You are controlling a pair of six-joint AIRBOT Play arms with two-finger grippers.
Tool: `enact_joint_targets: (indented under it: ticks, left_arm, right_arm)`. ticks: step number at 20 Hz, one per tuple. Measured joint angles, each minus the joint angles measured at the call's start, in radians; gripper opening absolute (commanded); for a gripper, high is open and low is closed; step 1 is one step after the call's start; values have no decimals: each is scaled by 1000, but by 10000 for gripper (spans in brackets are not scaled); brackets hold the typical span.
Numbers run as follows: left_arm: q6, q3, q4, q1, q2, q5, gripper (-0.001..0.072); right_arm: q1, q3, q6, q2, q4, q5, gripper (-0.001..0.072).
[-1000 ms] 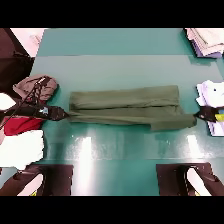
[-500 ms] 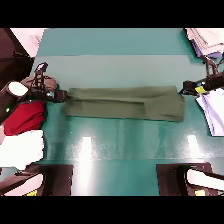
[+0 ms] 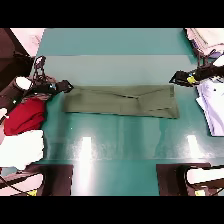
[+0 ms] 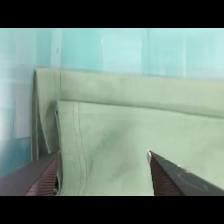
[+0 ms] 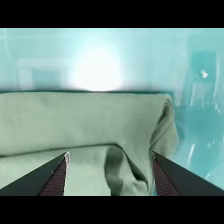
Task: Fold the shirts.
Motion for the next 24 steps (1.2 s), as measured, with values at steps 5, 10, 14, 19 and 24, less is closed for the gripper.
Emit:
enact_joint_targets:
  ticks: [5, 10, 14, 19, 24]
  left_arm:
    - [-8, 47, -4, 0, -3, -136, 27]
    - [-11, 58, -18, -10, -3, -239, 26]
    - [-11, 58, -25, -58, -4, -262, 26]
    - [-11, 58, -30, -117, -5, -260, 26]
    - [-16, 58, -42, -134, -5, -264, 25]
  right_arm:
    - [-117, -37, -89, -7, 69, 151, 658]
    - [-254, -180, -231, -37, 260, 205, 686]
    - [-279, -249, -351, -97, 389, 205, 684]
    - [-219, -272, -418, -153, 463, 201, 412]
    - [-175, -278, -443, -158, 464, 203, 19]
